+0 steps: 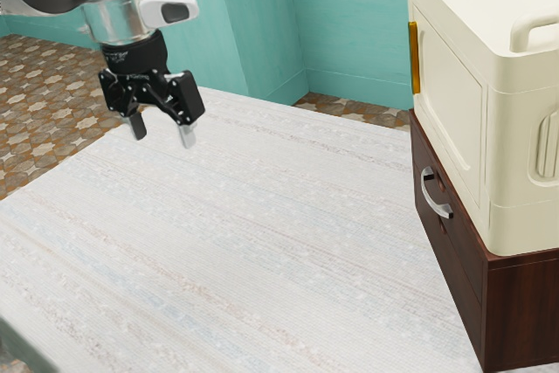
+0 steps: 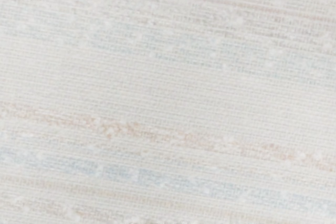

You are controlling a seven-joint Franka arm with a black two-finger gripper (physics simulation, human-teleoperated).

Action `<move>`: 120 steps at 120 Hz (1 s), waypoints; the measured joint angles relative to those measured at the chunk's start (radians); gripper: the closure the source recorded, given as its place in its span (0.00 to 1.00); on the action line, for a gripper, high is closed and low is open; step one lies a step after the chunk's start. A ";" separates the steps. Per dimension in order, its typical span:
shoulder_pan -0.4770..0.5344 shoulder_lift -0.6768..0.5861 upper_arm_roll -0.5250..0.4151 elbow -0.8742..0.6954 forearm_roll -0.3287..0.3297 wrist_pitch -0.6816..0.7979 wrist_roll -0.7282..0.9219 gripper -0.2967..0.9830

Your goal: Pull the drawer handle with one arm to open the drawer

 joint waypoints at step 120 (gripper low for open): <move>0.037 -0.423 -0.128 -0.554 -0.033 0.119 -0.186 0.23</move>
